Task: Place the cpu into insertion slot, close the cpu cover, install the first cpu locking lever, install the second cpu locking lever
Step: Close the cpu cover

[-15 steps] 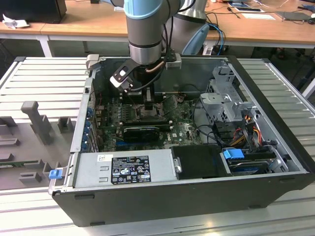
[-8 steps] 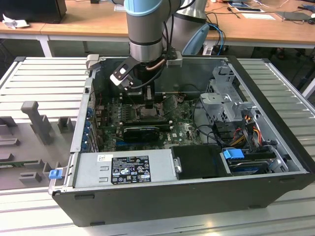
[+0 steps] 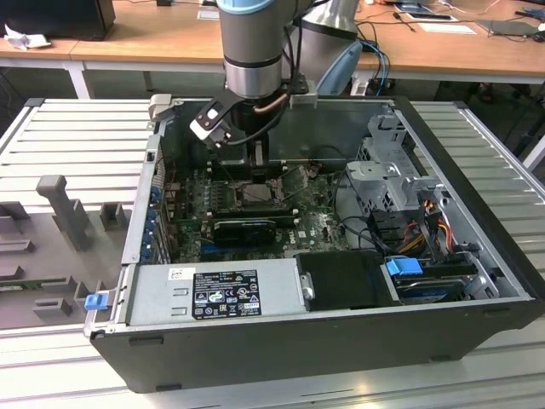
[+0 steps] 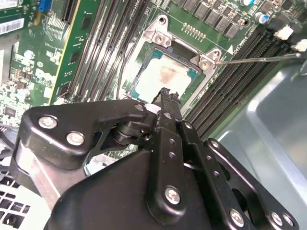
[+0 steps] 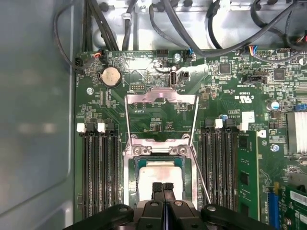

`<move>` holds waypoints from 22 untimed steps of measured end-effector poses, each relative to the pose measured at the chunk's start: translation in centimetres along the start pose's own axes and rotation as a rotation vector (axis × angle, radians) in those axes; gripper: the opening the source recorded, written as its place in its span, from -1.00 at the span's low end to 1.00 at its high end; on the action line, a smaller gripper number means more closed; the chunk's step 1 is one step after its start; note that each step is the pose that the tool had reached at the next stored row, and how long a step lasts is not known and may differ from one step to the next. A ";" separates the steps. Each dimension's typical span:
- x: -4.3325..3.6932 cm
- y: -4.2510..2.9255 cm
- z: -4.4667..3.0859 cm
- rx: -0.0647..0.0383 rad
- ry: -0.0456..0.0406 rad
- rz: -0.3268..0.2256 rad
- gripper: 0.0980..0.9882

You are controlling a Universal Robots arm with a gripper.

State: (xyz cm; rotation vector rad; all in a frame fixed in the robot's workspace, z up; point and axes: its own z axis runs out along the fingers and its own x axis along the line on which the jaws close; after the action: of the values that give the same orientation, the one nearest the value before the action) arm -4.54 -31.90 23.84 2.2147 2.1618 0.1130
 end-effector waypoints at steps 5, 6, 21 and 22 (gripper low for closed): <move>-0.01 0.22 -0.15 0.007 0.0015 0.000 -0.98; 0.00 0.35 -0.13 0.008 0.0017 0.000 -0.98; 0.09 0.96 -1.06 0.008 0.0014 0.000 -0.98; 0.09 0.97 -1.19 0.008 0.0015 0.000 -0.98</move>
State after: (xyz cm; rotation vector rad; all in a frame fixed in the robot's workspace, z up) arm -3.67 -31.85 25.11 2.2199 2.1663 0.1063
